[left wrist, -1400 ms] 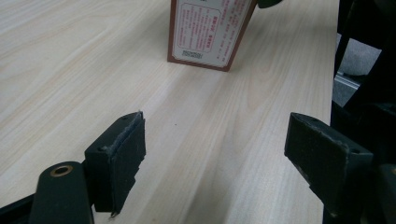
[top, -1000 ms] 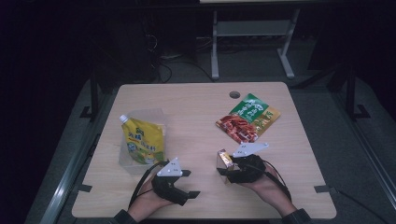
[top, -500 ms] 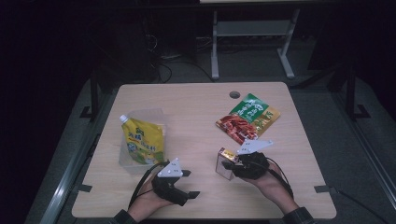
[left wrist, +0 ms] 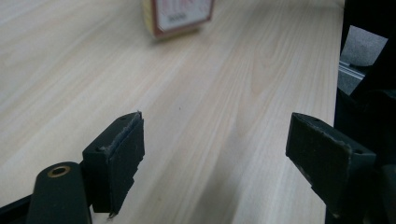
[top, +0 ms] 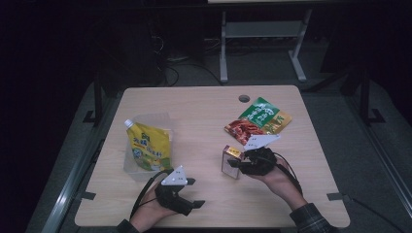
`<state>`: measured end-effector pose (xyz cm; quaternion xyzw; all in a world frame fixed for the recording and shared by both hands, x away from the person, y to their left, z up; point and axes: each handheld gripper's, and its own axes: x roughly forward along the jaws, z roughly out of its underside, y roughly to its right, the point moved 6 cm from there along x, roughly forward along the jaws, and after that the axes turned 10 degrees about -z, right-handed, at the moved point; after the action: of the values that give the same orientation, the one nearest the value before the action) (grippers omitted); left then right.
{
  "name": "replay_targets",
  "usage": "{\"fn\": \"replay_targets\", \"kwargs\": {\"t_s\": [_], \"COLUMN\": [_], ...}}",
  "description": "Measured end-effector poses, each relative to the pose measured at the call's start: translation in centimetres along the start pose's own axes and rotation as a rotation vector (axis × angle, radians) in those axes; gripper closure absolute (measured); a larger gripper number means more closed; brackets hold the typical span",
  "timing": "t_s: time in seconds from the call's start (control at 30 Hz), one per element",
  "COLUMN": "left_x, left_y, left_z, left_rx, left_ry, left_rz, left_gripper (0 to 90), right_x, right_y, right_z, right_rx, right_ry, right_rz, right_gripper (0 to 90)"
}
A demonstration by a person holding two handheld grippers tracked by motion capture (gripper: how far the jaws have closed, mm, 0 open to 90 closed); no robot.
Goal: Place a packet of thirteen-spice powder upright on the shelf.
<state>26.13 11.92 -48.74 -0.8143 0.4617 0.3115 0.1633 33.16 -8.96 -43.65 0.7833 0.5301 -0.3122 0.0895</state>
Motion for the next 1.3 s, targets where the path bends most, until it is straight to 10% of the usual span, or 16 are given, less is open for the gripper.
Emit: {"fn": "replay_targets", "kwargs": {"t_s": [1.3], "left_x": [-0.5], "left_y": [0.3], "left_z": [0.7], "left_rx": [0.008], "left_ry": [-0.01], "left_rz": [0.023], "left_gripper": [18.7], "right_x": [7.7], "right_y": [2.3], "right_z": [-10.6], "right_rx": [-0.298], "right_ry": [-0.038], "right_rz": [-0.282], "right_gripper": [67.1]}}
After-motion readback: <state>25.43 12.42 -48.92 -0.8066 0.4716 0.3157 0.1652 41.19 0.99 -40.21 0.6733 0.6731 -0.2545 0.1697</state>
